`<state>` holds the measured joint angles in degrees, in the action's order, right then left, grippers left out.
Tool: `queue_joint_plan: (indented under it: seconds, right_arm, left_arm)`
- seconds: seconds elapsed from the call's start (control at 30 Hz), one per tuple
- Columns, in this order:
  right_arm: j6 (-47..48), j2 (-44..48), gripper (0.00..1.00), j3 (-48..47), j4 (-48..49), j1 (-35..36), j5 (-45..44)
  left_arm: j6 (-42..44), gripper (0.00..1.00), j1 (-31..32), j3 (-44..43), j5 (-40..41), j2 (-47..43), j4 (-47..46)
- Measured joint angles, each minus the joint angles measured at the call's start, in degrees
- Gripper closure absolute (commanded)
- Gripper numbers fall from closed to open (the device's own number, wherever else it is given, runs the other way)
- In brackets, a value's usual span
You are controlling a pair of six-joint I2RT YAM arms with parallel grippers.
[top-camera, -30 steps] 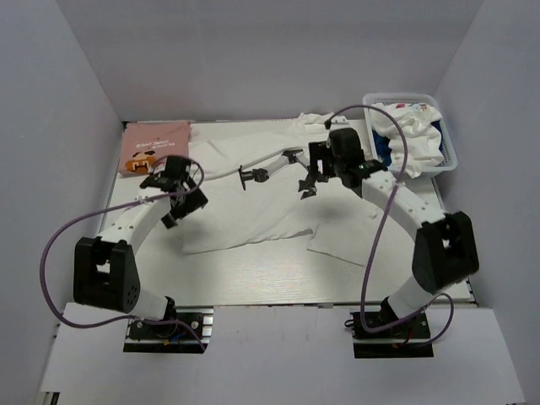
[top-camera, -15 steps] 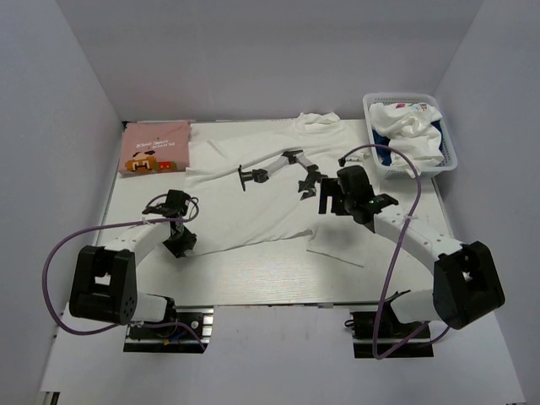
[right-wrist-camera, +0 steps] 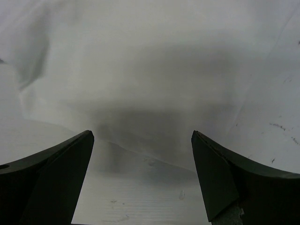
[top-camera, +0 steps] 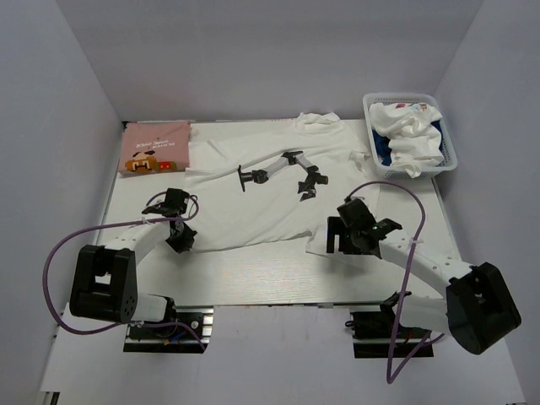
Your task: Fold and stack the t-shirts
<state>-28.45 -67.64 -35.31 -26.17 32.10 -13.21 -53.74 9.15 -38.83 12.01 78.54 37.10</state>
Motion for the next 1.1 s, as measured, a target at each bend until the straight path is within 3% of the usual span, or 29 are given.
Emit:
queue_joint_plan:
  seconds: [0.07,0.17,0.2,0.23,0.27,0.33,0.47,0.77,0.93,1.1]
  right_arm:
    - [-0.96,-1.49,0.10,1.31,0.00,0.17,-0.24]
    - [-1.90,-4.92,0.22,1.62,0.72,0.20,-2.27]
    - [-2.56,-5.73,0.31,1.16,0.94,0.20,-2.89]
    - [-3.19,-6.54,0.67,0.72,1.20,0.17,-3.39]
    - [-3.98,-7.23,0.83,0.26,1.60,0.17,-3.67]
    - [-5.81,-7.69,1.00,0.20,3.17,0.20,-3.19]
    - [-8.44,-3.72,1.00,2.89,3.06,0.15,-2.71]
    - [-14.69,17.16,1.00,2.34,-16.37,0.39,-0.26]
    - [-15.56,19.17,1.00,-0.92,-22.08,0.57,-0.55]
    - [-13.75,16.04,1.00,-2.29,-21.14,0.55,-0.85]
  left_arm:
    - [0.22,1.00,-0.04,0.17,-0.07,-0.20,-0.22]
    - [0.44,1.00,-0.04,0.24,-0.22,-0.31,-0.37]
    - [0.57,1.00,-0.04,0.31,-0.24,-0.33,-0.48]
    - [0.74,1.00,-0.04,0.37,-0.39,-0.39,-0.59]
    - [0.79,1.00,-0.04,0.44,-0.46,-0.50,-0.72]
    - [0.96,1.00,-0.04,0.63,-0.70,-0.76,-0.90]
    - [1.22,1.00,-0.04,1.42,-1.18,-1.79,-1.20]
    - [1.29,1.00,0.72,4.63,-3.63,-9.38,3.67]
    - [1.31,1.00,0.72,4.28,-4.04,-13.42,5.81]
    - [2.29,1.00,0.37,0.57,-4.07,-11.69,6.78]
